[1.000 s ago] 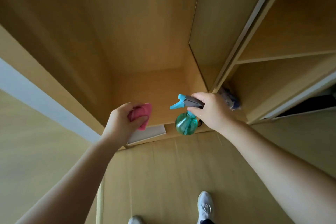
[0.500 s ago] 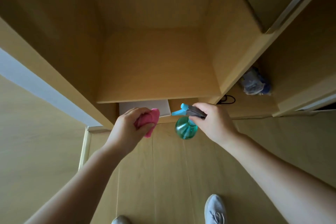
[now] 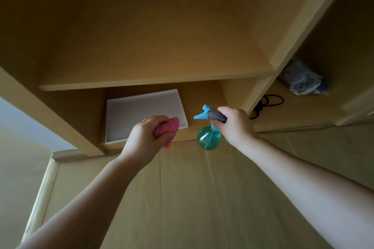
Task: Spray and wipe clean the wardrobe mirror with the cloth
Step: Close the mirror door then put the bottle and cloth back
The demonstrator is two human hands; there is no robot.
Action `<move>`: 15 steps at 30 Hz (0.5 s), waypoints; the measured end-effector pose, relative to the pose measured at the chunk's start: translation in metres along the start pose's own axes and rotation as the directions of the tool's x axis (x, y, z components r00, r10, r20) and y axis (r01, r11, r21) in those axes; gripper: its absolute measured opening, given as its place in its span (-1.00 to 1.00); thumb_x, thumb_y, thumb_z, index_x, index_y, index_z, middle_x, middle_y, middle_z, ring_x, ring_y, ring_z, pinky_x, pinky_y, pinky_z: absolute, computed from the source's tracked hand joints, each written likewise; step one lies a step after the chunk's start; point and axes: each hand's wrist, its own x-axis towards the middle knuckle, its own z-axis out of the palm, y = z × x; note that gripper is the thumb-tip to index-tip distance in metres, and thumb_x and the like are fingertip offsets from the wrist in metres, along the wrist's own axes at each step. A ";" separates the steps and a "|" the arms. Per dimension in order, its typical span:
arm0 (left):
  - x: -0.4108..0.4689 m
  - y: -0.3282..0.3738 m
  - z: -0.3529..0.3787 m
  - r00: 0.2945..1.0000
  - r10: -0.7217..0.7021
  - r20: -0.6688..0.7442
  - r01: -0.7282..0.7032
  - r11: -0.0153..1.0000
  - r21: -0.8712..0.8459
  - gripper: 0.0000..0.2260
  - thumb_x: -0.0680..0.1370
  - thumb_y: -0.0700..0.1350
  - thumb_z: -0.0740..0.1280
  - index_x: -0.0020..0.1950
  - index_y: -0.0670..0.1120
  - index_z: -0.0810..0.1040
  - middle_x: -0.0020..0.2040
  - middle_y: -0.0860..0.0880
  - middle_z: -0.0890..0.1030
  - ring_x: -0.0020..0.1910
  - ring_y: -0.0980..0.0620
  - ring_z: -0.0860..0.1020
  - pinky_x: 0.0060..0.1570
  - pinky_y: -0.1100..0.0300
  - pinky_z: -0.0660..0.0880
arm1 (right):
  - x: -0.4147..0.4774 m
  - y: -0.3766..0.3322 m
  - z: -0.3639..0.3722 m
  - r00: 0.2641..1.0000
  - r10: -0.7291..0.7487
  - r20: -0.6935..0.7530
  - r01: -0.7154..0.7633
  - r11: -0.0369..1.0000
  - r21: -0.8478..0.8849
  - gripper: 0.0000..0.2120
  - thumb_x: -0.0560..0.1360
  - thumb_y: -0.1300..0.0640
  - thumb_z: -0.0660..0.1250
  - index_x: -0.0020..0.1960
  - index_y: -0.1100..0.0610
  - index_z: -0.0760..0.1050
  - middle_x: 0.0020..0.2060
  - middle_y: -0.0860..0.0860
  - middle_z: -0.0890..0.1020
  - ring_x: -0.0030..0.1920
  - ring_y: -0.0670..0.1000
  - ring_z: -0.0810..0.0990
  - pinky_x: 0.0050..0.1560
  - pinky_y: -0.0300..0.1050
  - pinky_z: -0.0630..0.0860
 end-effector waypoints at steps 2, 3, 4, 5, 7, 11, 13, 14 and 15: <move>0.008 -0.009 0.013 1.000 0.011 -0.018 -0.010 1.000 0.020 -0.70 0.38 -0.16 0.51 0.09 -0.01 0.61 -0.11 0.23 0.53 -0.14 0.19 0.44 -0.15 0.47 0.32 | 0.016 0.014 0.013 1.000 0.005 -0.007 -0.005 1.000 -0.006 -0.65 0.46 0.20 0.37 -0.38 -0.04 0.29 -0.48 -0.11 0.38 -0.42 -0.13 0.35 -0.43 -0.19 0.16; 0.013 -0.013 0.018 1.000 0.017 -0.022 -0.016 0.999 0.029 -0.71 0.39 -0.16 0.51 0.09 0.00 0.60 -0.11 0.24 0.52 -0.13 0.17 0.45 -0.15 0.46 0.33 | 0.024 0.020 0.018 1.000 0.003 -0.009 -0.003 1.000 -0.013 -0.67 0.48 0.20 0.36 -0.35 -0.04 0.32 -0.47 -0.12 0.40 -0.40 -0.10 0.38 -0.42 -0.20 0.18; 0.017 -0.017 0.022 0.999 0.020 -0.032 -0.019 0.999 0.038 -0.71 0.39 -0.15 0.51 0.09 0.00 0.60 -0.12 0.25 0.52 -0.12 0.17 0.46 -0.15 0.44 0.33 | 0.032 0.026 0.023 1.000 -0.005 -0.007 0.005 1.000 -0.025 -0.71 0.49 0.20 0.36 -0.32 -0.03 0.35 -0.45 -0.13 0.41 -0.38 -0.08 0.41 -0.42 -0.20 0.20; 0.021 -0.020 0.024 0.999 0.020 -0.045 -0.018 0.999 0.043 -0.71 0.39 -0.15 0.50 0.09 -0.01 0.60 -0.12 0.28 0.51 -0.12 0.18 0.45 -0.15 0.44 0.33 | 0.039 0.031 0.028 1.000 -0.013 -0.003 0.013 0.999 -0.038 -0.75 0.50 0.20 0.36 -0.28 -0.02 0.39 -0.42 -0.14 0.43 -0.36 -0.07 0.43 -0.41 -0.21 0.22; 0.028 -0.025 0.029 0.998 0.014 -0.059 -0.011 0.999 0.045 -0.72 0.40 -0.15 0.50 0.08 0.00 0.60 -0.15 0.34 0.48 -0.16 0.26 0.42 -0.17 0.47 0.32 | 0.055 0.041 0.035 1.000 -0.015 -0.008 0.015 0.999 -0.035 -0.81 0.52 0.19 0.35 -0.20 -0.01 0.43 -0.37 -0.15 0.46 -0.34 -0.11 0.45 -0.41 -0.25 0.24; 0.036 -0.033 0.035 0.995 -0.031 -0.092 0.033 0.999 0.022 -0.72 0.40 -0.13 0.49 0.08 0.06 0.60 -0.15 0.34 0.49 -0.11 0.39 0.46 -0.19 0.51 0.31 | 0.084 0.053 0.047 1.000 0.014 -0.005 -0.014 0.999 -0.041 -0.96 0.56 0.17 0.33 0.00 0.07 0.53 -0.24 -0.06 0.56 -0.26 -0.10 0.51 -0.32 -0.21 0.39; 0.038 -0.036 0.039 0.994 -0.039 -0.105 0.040 0.999 0.011 -0.71 0.40 -0.14 0.50 0.09 0.06 0.60 -0.14 0.34 0.48 -0.09 0.41 0.46 -0.21 0.53 0.31 | 0.092 0.059 0.053 1.000 0.001 -0.008 -0.001 0.998 -0.070 -0.93 0.56 0.15 0.33 0.03 0.07 0.55 -0.22 -0.05 0.59 -0.23 -0.06 0.55 -0.25 -0.13 0.49; 0.038 -0.036 0.040 0.994 -0.038 -0.106 0.039 0.999 0.009 -0.71 0.40 -0.14 0.50 0.09 0.05 0.60 -0.14 0.34 0.48 -0.09 0.41 0.46 -0.21 0.53 0.32 | 0.095 0.062 0.056 1.000 -0.005 -0.008 0.005 0.998 -0.070 -0.95 0.56 0.14 0.32 0.00 0.04 0.54 -0.25 -0.09 0.57 -0.24 -0.08 0.54 -0.27 -0.14 0.47; 0.038 -0.037 0.042 0.994 -0.034 -0.107 0.035 0.999 0.006 -0.71 0.40 -0.14 0.50 0.09 0.05 0.60 -0.13 0.33 0.48 -0.09 0.40 0.47 -0.21 0.54 0.33 | 0.098 0.065 0.059 1.000 -0.009 -0.011 0.008 0.998 -0.063 -0.96 0.56 0.14 0.33 -0.04 0.01 0.52 -0.29 -0.13 0.54 -0.27 -0.10 0.52 -0.32 -0.19 0.41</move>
